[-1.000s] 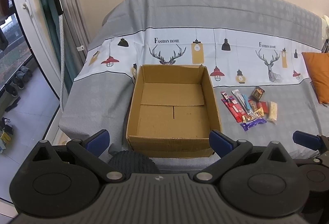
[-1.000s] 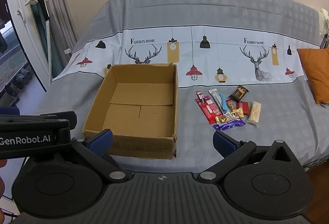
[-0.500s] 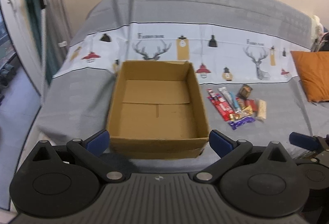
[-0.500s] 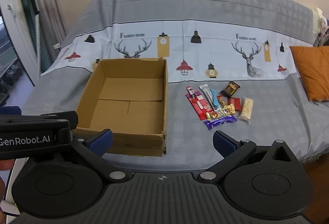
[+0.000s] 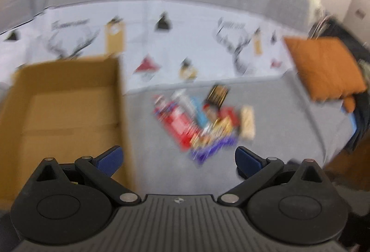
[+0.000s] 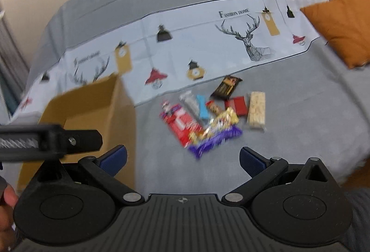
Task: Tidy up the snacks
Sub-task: 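Grasp the blue stick with the left tool while the right tool grasps the cracker pack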
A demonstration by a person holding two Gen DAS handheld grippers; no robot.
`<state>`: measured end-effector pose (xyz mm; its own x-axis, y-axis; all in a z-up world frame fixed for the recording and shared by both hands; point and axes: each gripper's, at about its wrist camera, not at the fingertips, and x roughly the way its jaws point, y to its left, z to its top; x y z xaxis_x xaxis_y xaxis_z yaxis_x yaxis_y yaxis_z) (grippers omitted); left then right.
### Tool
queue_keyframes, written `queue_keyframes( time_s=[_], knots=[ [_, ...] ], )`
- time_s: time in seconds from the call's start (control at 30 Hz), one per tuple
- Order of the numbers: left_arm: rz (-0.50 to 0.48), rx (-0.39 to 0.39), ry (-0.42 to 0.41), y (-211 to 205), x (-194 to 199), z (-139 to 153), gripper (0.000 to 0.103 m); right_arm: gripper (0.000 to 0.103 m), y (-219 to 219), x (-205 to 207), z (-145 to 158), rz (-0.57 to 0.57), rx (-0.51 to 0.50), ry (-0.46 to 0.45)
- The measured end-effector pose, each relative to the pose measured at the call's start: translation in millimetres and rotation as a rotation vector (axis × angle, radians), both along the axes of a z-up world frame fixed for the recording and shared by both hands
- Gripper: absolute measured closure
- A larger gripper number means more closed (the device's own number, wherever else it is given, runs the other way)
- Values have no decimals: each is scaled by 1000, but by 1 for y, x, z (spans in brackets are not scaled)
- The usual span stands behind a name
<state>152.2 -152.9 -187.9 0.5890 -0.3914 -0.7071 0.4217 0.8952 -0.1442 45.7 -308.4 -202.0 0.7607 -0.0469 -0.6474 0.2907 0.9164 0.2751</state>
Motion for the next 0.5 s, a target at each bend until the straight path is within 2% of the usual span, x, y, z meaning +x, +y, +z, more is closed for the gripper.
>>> queue_keyframes(
  time_s=[0.03, 0.1, 0.17, 0.23, 0.27, 0.33, 0.37, 0.4, 0.43, 0.5],
  knots=[
    [7, -21, -7, -8, 11, -10, 0, 0, -12, 11, -12, -5, -3, -3],
    [39, 0, 28, -29, 41, -35, 0, 0, -40, 37, -38, -48, -35, 29],
    [25, 31, 66, -49, 70, -61, 0, 0, -71, 61, -61, -58, 14, 28],
    [10, 60, 66, -64, 92, -83, 1, 0, -100, 82, -80, -72, 67, 33],
    [-1, 79, 68, -71, 102, -93, 2, 1, -114, 93, -87, -70, 61, 33],
    [-25, 101, 114, -85, 126, -113, 10, 1, -135, 110, -100, -92, -11, 17],
    [-37, 80, 156, -89, 138, -123, 12, 1, -141, 116, -106, -99, -45, 11],
    [-43, 49, 201, -94, 151, -134, 20, 1, -152, 127, -117, -121, -71, 35],
    [-46, 24, 235, -98, 159, -140, 25, 7, -164, 139, -126, -160, -55, 80],
    [-62, -3, 267, -110, 174, -151, 28, 9, -181, 150, -134, -199, 32, 71]
  ],
)
